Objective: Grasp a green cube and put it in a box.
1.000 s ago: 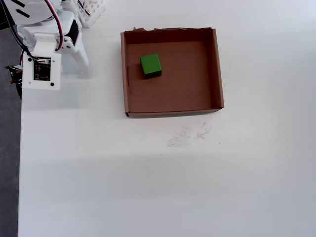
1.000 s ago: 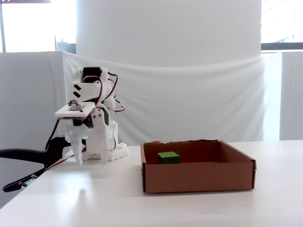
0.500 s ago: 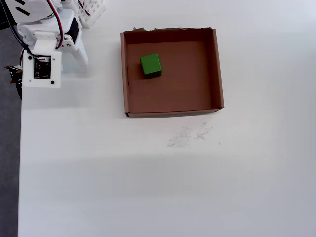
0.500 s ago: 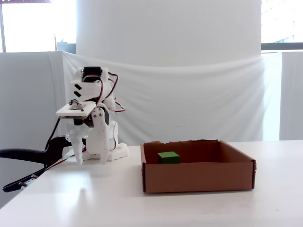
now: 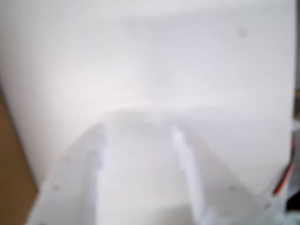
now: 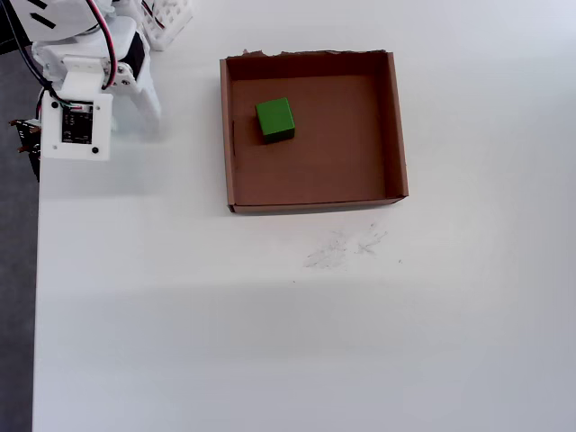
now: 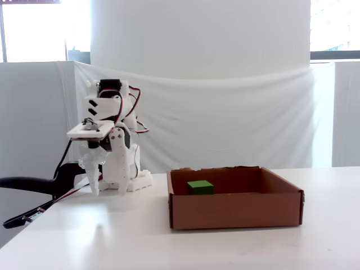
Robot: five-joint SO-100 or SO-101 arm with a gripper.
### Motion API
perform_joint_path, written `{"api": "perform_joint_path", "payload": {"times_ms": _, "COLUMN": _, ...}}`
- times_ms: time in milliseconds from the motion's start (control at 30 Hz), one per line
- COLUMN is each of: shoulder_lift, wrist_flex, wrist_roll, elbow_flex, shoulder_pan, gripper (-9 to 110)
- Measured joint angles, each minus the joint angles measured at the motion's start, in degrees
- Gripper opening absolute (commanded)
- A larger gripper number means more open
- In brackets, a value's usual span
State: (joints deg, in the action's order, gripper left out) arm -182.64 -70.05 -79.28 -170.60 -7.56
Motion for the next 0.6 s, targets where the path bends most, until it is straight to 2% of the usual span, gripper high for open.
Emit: {"api": "perform_joint_path", "payload": {"times_ms": 600, "shoulder_lift": 0.0, "wrist_flex": 0.0, "wrist_roll": 2.99, "elbow_flex": 0.0, "shoulder_pan": -1.23, "gripper": 21}}
